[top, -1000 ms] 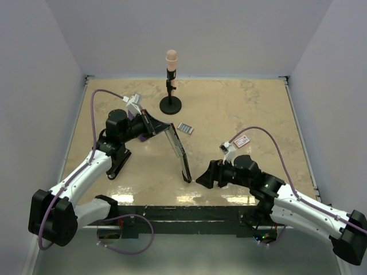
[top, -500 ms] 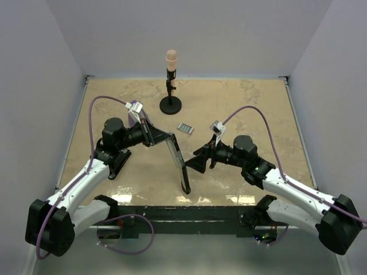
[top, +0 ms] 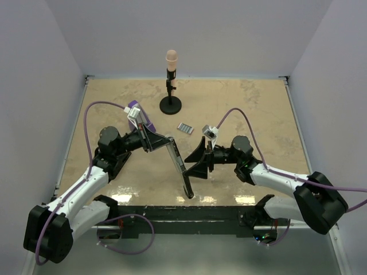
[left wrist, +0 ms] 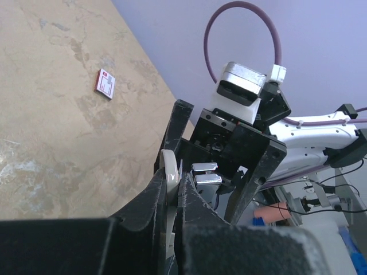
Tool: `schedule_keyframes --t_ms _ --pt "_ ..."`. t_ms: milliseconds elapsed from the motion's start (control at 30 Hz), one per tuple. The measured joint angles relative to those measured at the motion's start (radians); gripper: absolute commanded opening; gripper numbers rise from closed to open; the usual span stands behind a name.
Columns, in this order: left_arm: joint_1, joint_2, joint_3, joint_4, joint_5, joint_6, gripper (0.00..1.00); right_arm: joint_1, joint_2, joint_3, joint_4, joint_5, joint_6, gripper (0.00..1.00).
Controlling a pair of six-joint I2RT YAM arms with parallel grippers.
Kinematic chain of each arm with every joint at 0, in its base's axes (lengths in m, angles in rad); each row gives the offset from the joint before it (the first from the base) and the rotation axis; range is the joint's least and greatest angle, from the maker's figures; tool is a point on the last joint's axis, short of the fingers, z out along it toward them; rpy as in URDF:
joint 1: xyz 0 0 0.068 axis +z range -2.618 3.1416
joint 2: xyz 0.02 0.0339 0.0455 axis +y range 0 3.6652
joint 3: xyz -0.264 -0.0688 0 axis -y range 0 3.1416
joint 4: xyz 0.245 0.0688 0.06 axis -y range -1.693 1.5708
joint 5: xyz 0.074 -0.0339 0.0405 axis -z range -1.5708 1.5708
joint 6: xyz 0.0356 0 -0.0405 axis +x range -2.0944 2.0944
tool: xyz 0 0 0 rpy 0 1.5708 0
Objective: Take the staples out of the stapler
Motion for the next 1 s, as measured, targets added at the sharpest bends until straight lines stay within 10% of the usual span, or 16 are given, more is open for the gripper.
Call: schedule_keyframes --t_ms 367,667,800,1000 --pt "0.0 -0.002 -0.017 0.089 0.015 -0.043 0.0 0.022 0.187 -0.024 0.32 -0.051 0.172 0.73" --pt "-0.001 -0.002 -0.029 0.123 0.044 -0.06 0.0 0.07 0.249 -0.047 0.461 -0.044 0.27 0.11" --pt "-0.001 -0.003 -0.029 0.129 0.056 -0.059 0.0 0.071 0.242 -0.056 0.477 -0.042 0.286 0.0" --pt "-0.001 -0.003 -0.014 0.081 0.055 -0.023 0.33 0.072 0.157 -0.061 0.343 0.006 0.243 0.0"
